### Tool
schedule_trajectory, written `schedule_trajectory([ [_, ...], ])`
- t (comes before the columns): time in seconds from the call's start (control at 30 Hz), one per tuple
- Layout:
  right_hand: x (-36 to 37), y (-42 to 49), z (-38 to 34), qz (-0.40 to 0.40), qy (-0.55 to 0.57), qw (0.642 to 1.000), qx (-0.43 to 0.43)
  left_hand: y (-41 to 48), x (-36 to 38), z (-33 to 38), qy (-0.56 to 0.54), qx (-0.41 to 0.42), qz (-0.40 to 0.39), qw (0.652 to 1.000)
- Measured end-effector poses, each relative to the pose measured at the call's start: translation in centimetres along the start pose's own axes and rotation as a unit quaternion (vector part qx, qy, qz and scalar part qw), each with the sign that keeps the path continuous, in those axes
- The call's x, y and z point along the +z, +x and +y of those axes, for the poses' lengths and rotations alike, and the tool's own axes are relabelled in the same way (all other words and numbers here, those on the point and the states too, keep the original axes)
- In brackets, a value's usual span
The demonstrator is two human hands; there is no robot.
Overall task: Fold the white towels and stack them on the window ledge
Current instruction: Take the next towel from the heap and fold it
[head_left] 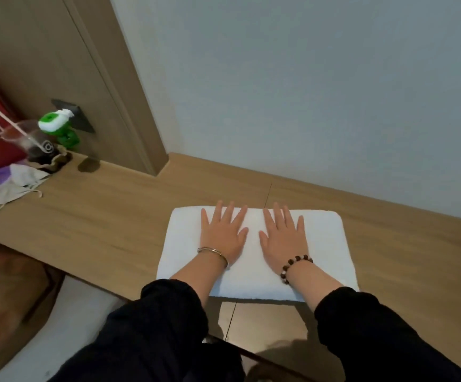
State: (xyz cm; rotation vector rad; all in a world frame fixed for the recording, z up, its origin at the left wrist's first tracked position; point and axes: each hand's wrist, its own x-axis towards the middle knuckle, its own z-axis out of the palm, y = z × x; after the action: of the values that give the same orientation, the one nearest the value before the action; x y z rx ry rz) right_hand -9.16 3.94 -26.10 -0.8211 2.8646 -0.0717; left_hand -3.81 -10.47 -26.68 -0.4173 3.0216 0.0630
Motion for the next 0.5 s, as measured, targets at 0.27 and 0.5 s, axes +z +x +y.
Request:
schedule_trajectory([
  [0.27, 1.2, 0.9, 4.7, -0.033, -0.025, 0.994, 0.098, -0.2, 1.8, -3.5, -0.022, -0.070, 0.017, 0.997],
  [0.5, 1.1, 0.5, 5.8, -0.040, -0.021, 0.987, 0.153, -1.3, 2.1, -7.1, -0.069, -0.201, -0.022, 0.977],
])
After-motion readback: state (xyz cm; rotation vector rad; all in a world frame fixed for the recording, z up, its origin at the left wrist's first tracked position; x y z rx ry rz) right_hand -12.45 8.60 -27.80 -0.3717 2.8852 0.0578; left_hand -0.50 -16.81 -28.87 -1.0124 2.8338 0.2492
